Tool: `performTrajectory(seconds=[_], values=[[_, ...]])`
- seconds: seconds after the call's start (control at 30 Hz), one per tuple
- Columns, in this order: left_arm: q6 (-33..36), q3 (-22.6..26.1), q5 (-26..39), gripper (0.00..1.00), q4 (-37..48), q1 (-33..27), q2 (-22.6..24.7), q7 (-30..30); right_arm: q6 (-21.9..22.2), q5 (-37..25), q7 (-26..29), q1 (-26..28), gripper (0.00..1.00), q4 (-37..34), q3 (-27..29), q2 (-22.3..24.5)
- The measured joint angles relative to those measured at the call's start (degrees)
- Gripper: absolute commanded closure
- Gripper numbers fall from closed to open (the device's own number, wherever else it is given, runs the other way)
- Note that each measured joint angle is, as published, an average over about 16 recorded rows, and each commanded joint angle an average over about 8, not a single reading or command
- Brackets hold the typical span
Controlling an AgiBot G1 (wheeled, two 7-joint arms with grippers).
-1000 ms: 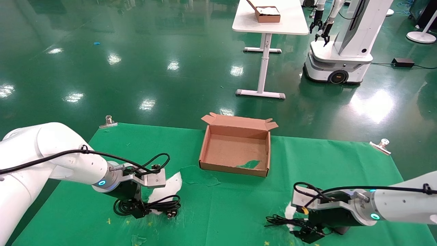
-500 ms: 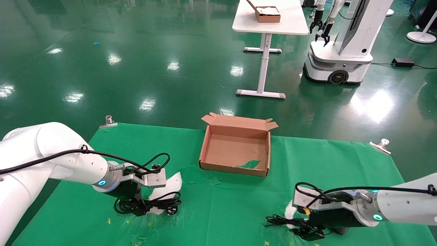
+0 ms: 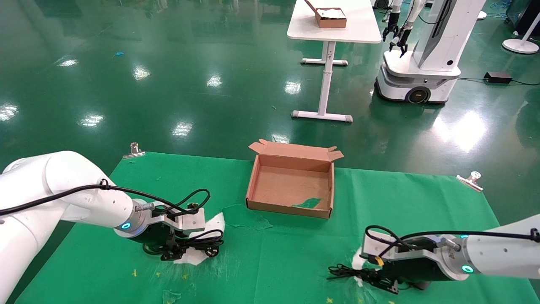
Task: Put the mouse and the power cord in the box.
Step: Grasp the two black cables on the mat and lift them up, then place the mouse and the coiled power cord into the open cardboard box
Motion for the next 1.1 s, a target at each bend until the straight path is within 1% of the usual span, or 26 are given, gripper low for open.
performTrajectory(seconds=[0.37,0.63,0.9,1.0,1.1], values=[[0.18,-0.16,-0.32,1.0,-0.44,-0.13,-0.21,0.04,-0.06,0.22,-0.01,0.15,1.0,0.15,0.19,0.19],[0.79,-1.15,-2.1,1.0,-3.25,-1.71,-0.3,0.66,0.06,1.74,-0.94,2.14,1.0,0.79,1.82,2.17],[-1.22,-2.29,-6.63,1.0,-10.17,-3.24,0.73,2.39,0.63,3.93,-3.29,6.77,1.0,-0.02,4.78,6.08],[-3.37,-1.52,-8.87,1.0,-14.08,-3.15,1.25,3.15,0.74,4.52,-4.34,8.64,1.0,-1.11,5.76,7.57],[-6.1,0.34,-11.0,1.0,-18.07,-2.7,1.71,3.79,0.64,4.93,-5.34,10.29,1.0,-2.53,6.48,8.83]])
